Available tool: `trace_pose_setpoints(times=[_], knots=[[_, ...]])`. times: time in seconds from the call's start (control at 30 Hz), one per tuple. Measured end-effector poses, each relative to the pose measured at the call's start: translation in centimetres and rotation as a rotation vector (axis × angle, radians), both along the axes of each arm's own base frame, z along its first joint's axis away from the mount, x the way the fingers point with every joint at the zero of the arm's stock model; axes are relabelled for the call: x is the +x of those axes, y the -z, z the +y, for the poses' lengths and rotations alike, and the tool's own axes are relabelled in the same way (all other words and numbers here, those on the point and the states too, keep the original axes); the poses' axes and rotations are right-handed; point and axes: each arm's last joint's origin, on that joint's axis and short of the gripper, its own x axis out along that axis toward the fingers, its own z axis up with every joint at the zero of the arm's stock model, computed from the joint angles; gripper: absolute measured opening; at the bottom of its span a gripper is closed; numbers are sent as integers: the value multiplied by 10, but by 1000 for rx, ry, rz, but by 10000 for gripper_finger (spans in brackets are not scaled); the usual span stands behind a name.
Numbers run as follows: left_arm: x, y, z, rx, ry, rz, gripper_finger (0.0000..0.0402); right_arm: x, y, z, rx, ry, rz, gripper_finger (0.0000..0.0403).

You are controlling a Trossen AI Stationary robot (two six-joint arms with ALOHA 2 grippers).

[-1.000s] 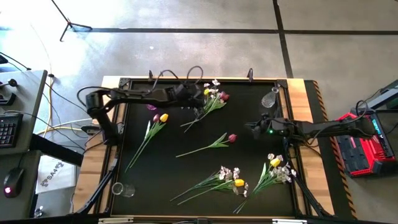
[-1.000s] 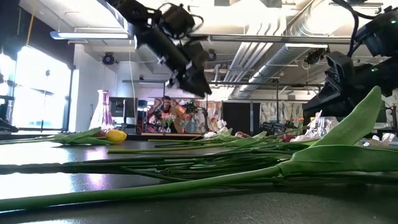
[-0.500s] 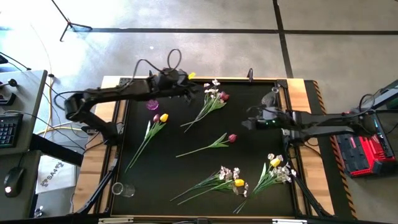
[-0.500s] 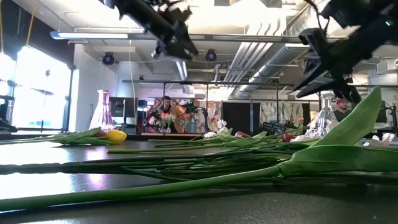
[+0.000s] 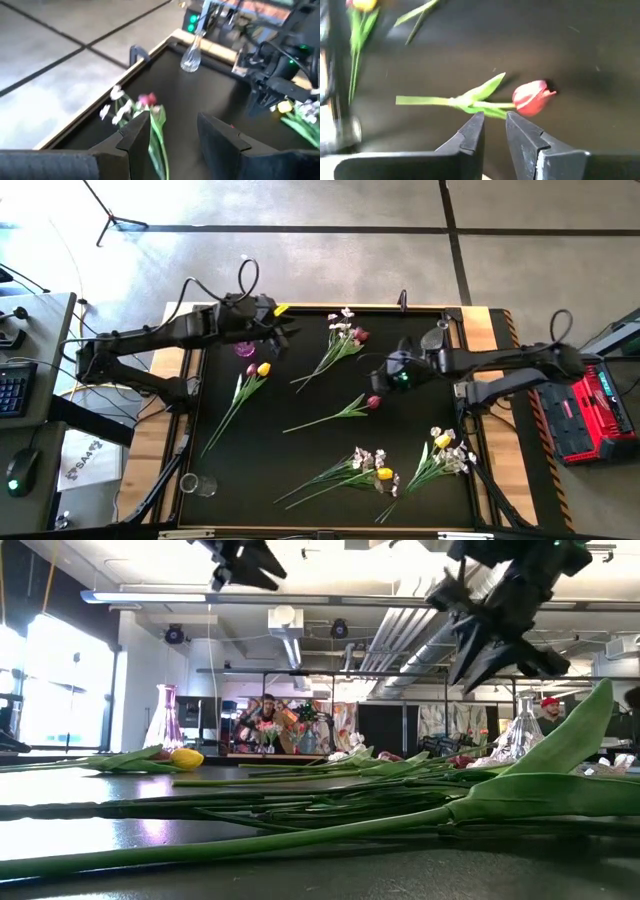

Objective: Sort flowers into vase by color
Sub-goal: Put the bottom right white flower into the top right transparent vase

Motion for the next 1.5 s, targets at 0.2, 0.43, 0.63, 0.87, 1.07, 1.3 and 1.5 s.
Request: trace_pose_setpoints(times=[0.2, 0.43, 0.63, 0.87, 1.07, 1.3, 1.5], knots=[[-2, 14, 2, 0, 12, 154, 151, 14, 20, 28, 156, 169, 48, 69], [3, 28, 4, 62, 81, 295, 151, 29, 44, 54, 295, 306, 93, 69], [6, 33, 5, 117, 139, 349, 151, 48, 59, 67, 327, 392, 103, 69], [4, 33, 12, 59, 66, 321, 151, 54, 65, 66, 288, 385, 87, 69], [2, 33, 16, 11, 8, 296, 151, 54, 65, 65, 217, 218, 108, 69], [3, 31, 17, 10, -78, 269, 151, 52, 68, 49, 80, -77, 172, 69], [4, 31, 15, -13, -98, 244, 151, 53, 68, 46, -55, -205, 163, 69]])
